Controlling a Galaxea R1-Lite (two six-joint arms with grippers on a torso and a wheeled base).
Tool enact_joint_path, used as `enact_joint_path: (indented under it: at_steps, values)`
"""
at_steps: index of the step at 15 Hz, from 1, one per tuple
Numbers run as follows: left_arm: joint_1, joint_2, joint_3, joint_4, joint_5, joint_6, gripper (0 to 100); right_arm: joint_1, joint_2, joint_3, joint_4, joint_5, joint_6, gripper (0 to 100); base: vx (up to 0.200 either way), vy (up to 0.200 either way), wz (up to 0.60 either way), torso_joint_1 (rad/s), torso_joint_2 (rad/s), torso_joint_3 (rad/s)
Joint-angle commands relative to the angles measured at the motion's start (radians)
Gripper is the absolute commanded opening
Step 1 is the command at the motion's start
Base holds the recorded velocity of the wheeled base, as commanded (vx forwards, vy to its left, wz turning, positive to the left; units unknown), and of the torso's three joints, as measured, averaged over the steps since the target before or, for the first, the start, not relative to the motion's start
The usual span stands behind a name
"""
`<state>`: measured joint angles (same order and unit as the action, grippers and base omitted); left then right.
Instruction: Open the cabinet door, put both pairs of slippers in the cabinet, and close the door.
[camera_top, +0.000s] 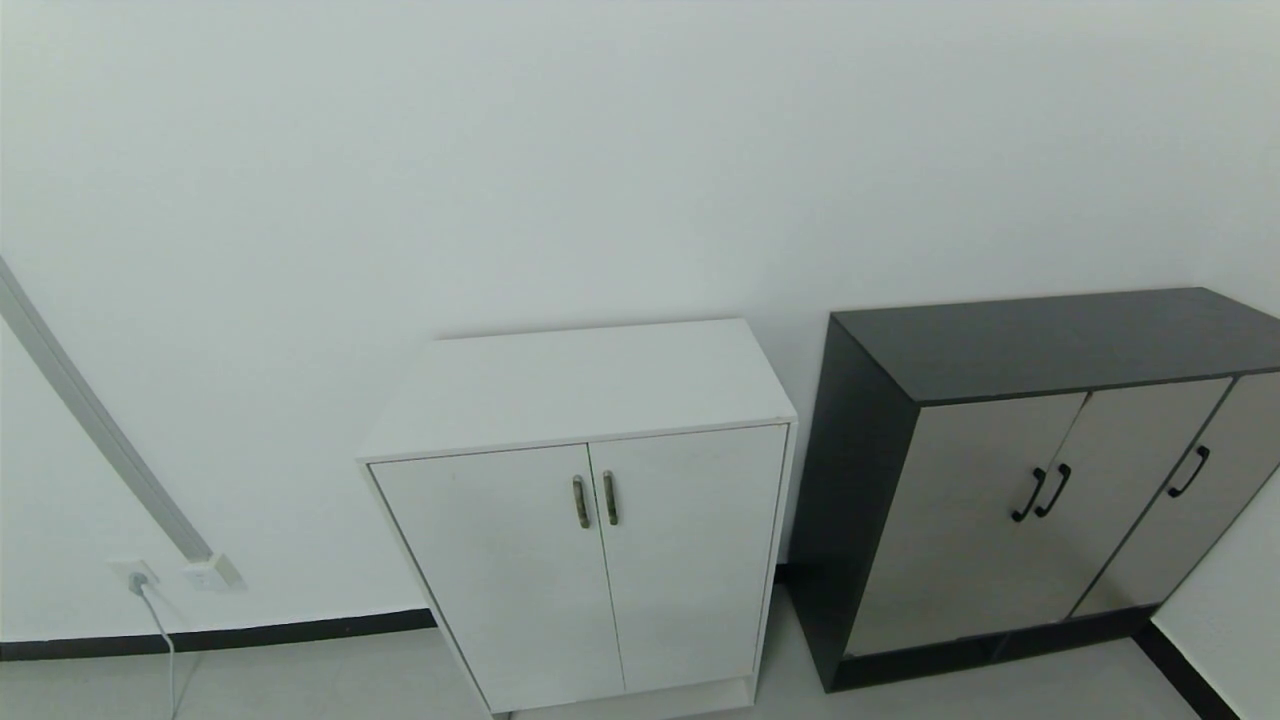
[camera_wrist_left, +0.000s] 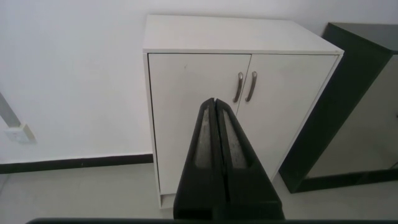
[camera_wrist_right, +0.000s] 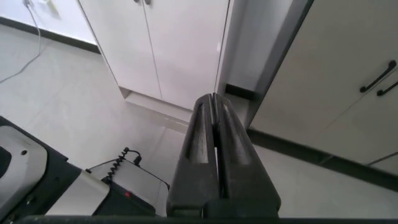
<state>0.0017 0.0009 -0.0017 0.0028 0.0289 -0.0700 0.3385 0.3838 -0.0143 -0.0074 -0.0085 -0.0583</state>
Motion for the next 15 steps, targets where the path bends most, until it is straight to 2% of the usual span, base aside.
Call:
enact_joint_path:
  at_steps: [1,6,12,14,15]
  values:
    - [0.0,-0.001,0.0,0.0,0.0,-0.001,0,0.053,-0.003,0.002,-0.002,0.012,-0.006,0,0.0,0.0,0.0,0.0,0.0,0.0]
    - [0.0,-0.001,0.0,0.0,0.0,-0.001,0,0.157,-0.036,0.0,0.0,0.002,-0.005,0,0.0,0.0,0.0,0.0,0.0,0.0]
    - [0.0,0.001,0.0,0.0,0.0,-0.001,0,0.16,-0.033,-0.004,0.003,-0.036,-0.025,0,0.0,0.0,0.0,0.0,0.0,0.0]
    - [0.0,-0.001,0.0,0.0,0.0,-0.001,0,0.111,0.059,-0.012,0.006,-0.169,-0.052,0,0.0,0.0,0.0,0.0,0.0,0.0]
    - [0.0,-0.001,0.0,0.0,0.0,-0.001,0,0.109,0.05,-0.012,0.007,-0.165,-0.052,0,0.0,0.0,0.0,0.0,0.0,0.0]
